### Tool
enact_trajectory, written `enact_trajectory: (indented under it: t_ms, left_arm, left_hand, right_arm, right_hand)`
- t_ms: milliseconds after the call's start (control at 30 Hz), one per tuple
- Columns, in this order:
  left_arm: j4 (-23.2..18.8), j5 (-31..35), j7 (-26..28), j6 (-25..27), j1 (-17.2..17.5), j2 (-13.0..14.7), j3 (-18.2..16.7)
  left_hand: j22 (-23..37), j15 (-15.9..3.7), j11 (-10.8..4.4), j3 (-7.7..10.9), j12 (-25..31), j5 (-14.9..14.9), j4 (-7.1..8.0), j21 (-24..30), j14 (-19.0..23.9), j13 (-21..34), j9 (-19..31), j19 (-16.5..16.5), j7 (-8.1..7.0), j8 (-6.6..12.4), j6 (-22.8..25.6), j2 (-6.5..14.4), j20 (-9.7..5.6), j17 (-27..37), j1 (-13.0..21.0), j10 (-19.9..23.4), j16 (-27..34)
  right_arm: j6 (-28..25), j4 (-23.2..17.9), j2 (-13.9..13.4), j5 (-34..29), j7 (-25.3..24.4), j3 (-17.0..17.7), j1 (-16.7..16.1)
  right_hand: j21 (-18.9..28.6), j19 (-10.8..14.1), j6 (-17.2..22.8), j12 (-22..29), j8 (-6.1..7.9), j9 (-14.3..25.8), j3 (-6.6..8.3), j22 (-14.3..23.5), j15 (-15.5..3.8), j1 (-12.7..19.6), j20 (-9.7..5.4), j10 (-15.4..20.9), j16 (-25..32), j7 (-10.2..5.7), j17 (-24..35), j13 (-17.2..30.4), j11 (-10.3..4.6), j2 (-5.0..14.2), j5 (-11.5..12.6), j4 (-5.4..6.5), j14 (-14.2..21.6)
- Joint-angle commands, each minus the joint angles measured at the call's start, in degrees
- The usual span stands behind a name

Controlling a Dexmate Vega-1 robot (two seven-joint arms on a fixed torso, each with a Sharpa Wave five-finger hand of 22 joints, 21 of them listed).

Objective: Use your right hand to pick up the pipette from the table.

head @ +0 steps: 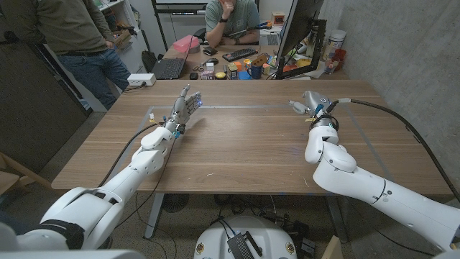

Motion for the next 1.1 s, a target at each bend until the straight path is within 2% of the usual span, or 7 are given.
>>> enact_trajectory:
  t_ms: [33,133,233,567,867,933,1100]
  left_arm:
    - [1.39,0.05,-0.57,-0.42,-0.55,-0.64,0.06]
    - [1.12,0.15,-0.39,-0.34,-0.43,-0.63,0.11]
    - [0.89,0.2,-0.4,-0.31,-0.34,-0.62,0.18]
    - [-0.51,0.53,0.29,0.37,0.07,-0.35,0.44]
    - [-0.83,0.76,0.5,0.75,-0.03,-0.48,0.76]
    - [-1.4,0.99,1.04,1.13,0.14,-0.31,0.88]
    - [-3.0,1.1,1.96,1.64,0.93,0.16,0.84]
  left_hand:
    - [0.17,0.04,0.02,-0.19,0.25,0.27,-0.13,0.29,0.41,0.11,0.07,0.32,0.06,0.26,0.66,0.07,0.29,0.33,0.43,0.43,0.27]
    - [0.17,0.05,0.05,-0.22,0.26,0.26,-0.14,0.28,0.43,0.11,0.07,0.28,0.1,0.26,0.69,0.08,0.31,0.33,0.43,0.47,0.27]
    - [0.17,0.07,0.0,-0.27,0.25,0.26,-0.14,0.28,0.45,0.11,0.07,0.29,0.12,0.27,0.74,0.11,0.3,0.33,0.43,0.49,0.27]
    - [0.17,0.01,-0.03,-0.35,0.27,0.25,-0.15,0.3,0.45,0.11,0.07,0.31,0.14,0.25,0.78,0.15,0.31,0.33,0.44,0.57,0.26]
    - [0.17,0.03,0.01,-0.42,0.26,0.23,-0.16,0.29,0.46,0.11,0.07,0.28,0.19,0.23,0.81,0.18,0.38,0.33,0.45,0.57,0.26]
    - [0.17,-0.01,-0.04,-0.44,0.24,0.23,-0.16,0.29,0.47,0.11,0.07,0.28,0.19,0.24,0.84,0.19,0.38,0.33,0.45,0.55,0.26]
    - [0.17,0.01,0.0,-0.47,0.24,0.23,-0.16,0.27,0.54,0.11,0.07,0.23,0.17,0.22,0.83,0.21,0.48,0.33,0.45,0.56,0.28]
  right_arm:
    - [-11.01,5.41,5.76,-31.57,27.02,-5.75,3.0]
    - [-11.01,7.9,8.38,-39.99,36.52,-4.15,2.4]
    - [-11.01,9.25,9.47,-43.34,41.05,-3.37,2.44]
    - [-11.01,11.22,10.6,-48.39,47.93,-1.14,1.69]
    - [-10.02,12.95,11.48,-49.11,49.96,-0.05,1.71]
    - [-8.58,12.13,11.14,-47.04,48.41,1.44,0.7]
    - [-6.56,10.77,9.4,-44.42,47.81,2.99,0.03]
  right_hand:
    - [-0.63,0.18,-0.61,-0.29,-0.3,0.26,-0.15,0.0,0.67,0.06,1.29,-0.39,-0.55,0.59,0.2,0.26,1.3,-0.99,-0.43,0.12,0.14]
    - [-0.8,0.51,-0.52,-0.27,-0.21,0.28,-0.24,0.01,0.76,0.01,1.82,-0.24,-0.75,1.01,0.22,0.29,1.72,-1.22,-0.49,0.22,0.04]
    - [-0.94,1.09,-0.14,-0.13,-0.02,0.3,-0.3,0.02,0.79,-0.07,2.01,0.21,-0.76,1.53,0.28,0.33,1.91,-1.31,-0.57,0.4,0.42]
    - [-1.57,1.66,0.01,0.12,0.04,0.33,-0.17,0.05,0.71,0.17,2.08,1.22,-0.76,2.37,0.32,0.37,2.44,-1.3,-0.77,0.57,1.44]
    - [-2.46,1.16,-0.66,-0.22,-0.17,0.34,0.01,0.08,0.76,0.88,2.36,0.79,-1.26,2.61,0.24,0.37,2.69,-1.6,-0.94,0.33,1.04]
    - [-3.12,0.88,-1.26,-0.61,-0.3,0.35,-0.03,0.11,0.97,1.04,2.41,0.1,-1.64,2.26,0.25,0.38,2.69,-1.87,-1.09,0.4,0.3]
    - [-4.35,0.79,-3.15,-1.25,-0.65,0.44,-0.59,0.18,0.94,0.49,2.46,-1.1,-1.9,-0.64,0.34,0.35,2.76,-2.63,-1.35,0.88,-0.85]
